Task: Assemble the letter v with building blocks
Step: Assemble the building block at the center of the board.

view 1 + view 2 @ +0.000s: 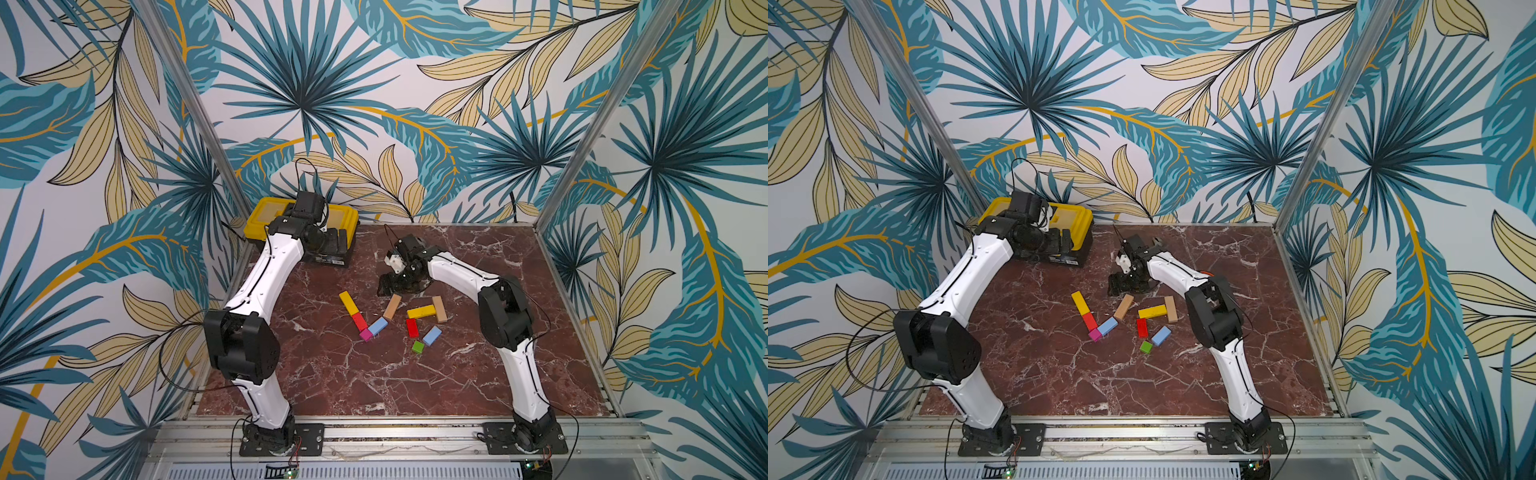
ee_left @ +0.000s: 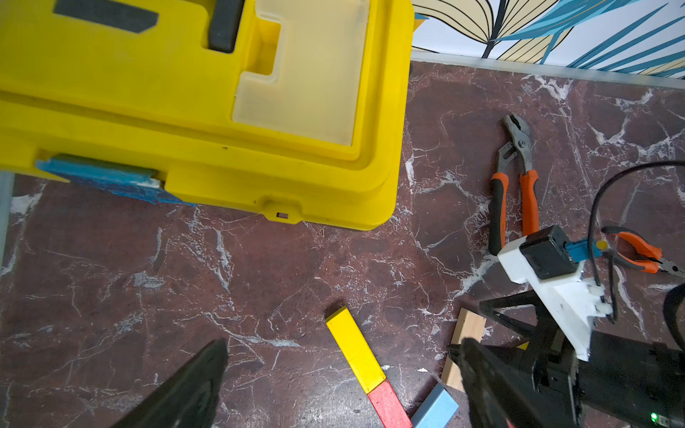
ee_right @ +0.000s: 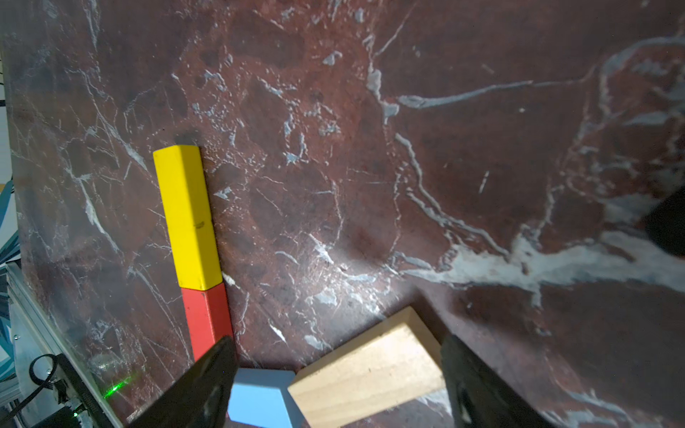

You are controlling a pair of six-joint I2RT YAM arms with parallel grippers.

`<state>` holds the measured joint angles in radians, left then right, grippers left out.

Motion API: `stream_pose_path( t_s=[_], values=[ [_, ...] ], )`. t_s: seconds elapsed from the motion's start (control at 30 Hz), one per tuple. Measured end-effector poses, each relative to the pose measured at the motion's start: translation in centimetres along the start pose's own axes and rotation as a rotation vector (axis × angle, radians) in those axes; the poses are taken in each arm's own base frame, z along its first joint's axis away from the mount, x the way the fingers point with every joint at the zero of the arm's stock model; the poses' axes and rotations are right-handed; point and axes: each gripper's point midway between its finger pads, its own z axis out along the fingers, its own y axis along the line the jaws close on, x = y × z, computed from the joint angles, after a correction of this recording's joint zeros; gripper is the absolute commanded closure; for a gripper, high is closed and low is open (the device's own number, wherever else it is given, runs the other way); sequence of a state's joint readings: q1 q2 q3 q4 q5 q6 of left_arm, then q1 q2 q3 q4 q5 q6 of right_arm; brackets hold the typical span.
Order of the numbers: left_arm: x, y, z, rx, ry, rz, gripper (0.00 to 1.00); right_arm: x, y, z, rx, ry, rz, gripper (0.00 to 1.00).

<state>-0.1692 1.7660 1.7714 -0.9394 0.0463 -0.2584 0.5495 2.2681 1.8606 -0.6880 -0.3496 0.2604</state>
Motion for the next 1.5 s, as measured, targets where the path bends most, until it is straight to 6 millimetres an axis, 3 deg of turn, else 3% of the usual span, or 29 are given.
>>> stream_pose_path(
  t_s=[1.5],
  values=[
    [0.0,0.0,0.0,0.003,0.001,0.001,0.01,1.7,-0.6,0.9,0.004,0.03,0.013,0.12]
  ],
)
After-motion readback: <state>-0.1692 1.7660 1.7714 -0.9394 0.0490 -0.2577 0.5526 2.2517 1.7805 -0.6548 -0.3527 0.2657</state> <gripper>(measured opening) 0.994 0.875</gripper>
